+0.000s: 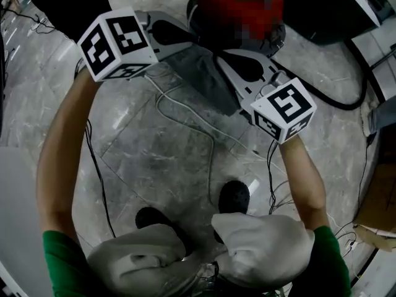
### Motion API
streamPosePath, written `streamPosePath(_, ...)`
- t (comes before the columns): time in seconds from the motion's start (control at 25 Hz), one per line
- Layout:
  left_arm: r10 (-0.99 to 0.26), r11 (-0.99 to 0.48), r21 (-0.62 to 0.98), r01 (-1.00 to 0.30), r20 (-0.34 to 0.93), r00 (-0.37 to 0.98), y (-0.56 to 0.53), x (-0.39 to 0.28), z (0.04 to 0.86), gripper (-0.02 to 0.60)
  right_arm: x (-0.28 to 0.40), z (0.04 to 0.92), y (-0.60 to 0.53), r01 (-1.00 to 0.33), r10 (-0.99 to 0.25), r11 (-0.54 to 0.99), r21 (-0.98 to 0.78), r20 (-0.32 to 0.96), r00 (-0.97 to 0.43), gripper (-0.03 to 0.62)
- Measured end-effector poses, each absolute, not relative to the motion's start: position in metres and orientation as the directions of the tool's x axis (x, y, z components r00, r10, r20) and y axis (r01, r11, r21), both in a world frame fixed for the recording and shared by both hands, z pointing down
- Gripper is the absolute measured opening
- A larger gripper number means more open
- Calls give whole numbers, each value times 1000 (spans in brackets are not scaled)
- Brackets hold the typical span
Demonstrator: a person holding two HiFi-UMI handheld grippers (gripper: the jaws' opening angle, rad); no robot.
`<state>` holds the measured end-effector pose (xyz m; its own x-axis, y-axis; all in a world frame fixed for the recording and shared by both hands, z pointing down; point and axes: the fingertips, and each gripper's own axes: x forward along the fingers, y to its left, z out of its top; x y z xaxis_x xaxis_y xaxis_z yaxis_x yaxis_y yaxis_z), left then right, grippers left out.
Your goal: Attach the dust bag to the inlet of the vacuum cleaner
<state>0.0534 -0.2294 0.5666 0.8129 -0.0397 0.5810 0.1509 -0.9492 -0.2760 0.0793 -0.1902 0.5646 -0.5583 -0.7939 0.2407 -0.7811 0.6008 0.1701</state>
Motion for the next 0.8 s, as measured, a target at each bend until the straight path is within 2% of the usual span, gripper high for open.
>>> streamPosePath(0.8,-49,-950,-284,127,540,840,-258,85,568,32,105,569,-213,-782,-803,593,190,214,-557,23)
